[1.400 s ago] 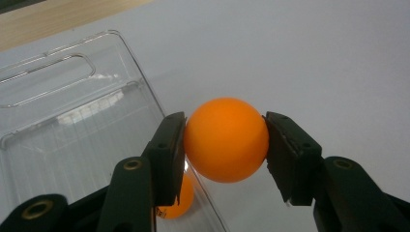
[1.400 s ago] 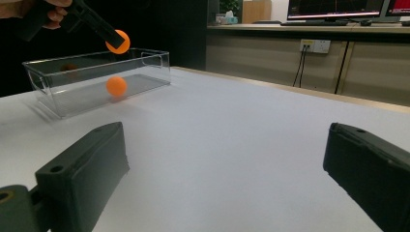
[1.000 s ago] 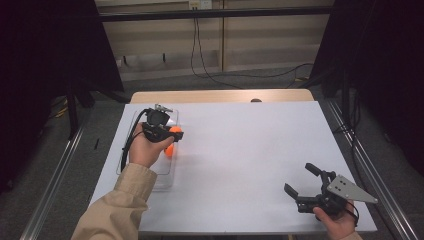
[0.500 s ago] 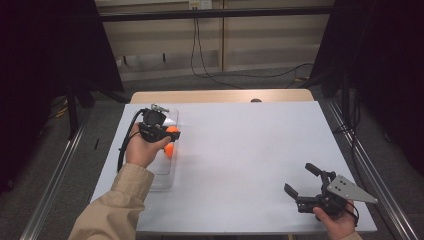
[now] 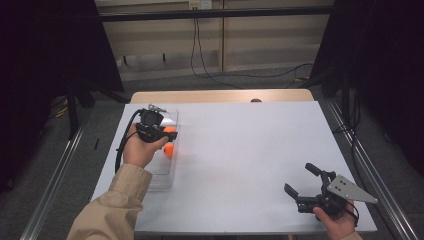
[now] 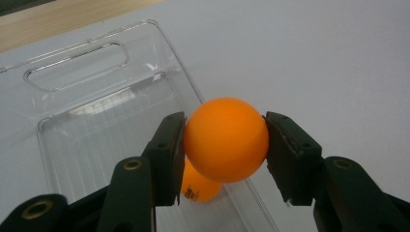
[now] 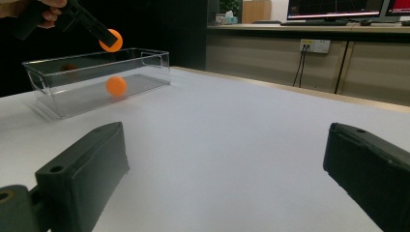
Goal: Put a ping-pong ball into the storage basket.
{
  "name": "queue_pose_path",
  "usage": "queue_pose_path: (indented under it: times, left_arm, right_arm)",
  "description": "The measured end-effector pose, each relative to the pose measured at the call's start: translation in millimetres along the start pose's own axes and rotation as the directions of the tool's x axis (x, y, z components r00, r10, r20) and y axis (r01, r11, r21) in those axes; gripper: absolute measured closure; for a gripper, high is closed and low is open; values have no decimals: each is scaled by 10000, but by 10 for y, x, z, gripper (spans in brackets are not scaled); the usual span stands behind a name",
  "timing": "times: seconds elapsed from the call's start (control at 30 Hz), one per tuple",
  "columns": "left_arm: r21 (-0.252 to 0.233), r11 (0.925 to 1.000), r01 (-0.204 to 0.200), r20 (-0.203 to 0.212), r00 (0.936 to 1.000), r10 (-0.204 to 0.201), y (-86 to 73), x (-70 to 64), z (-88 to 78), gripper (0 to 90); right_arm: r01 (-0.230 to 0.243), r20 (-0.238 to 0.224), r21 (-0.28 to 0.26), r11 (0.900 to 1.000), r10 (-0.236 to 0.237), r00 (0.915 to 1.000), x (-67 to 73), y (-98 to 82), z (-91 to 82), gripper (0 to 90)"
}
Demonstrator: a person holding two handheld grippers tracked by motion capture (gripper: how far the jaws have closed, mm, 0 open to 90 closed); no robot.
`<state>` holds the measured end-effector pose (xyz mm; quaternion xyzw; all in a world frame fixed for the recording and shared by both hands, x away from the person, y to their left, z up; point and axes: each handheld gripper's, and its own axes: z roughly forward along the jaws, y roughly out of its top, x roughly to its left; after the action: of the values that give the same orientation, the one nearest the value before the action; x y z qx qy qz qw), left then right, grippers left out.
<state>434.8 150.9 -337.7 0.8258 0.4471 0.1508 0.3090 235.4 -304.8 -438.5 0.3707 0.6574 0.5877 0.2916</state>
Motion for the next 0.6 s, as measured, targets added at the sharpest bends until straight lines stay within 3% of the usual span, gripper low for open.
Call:
queue_pose_path:
  times: [0.6]
  left_arm:
    - [40,9999,128,-163,9998,-128,-62,91,-10,512]
  right_arm:
    - [17,-18,8,10000,-17,10000,5,0,3,13]
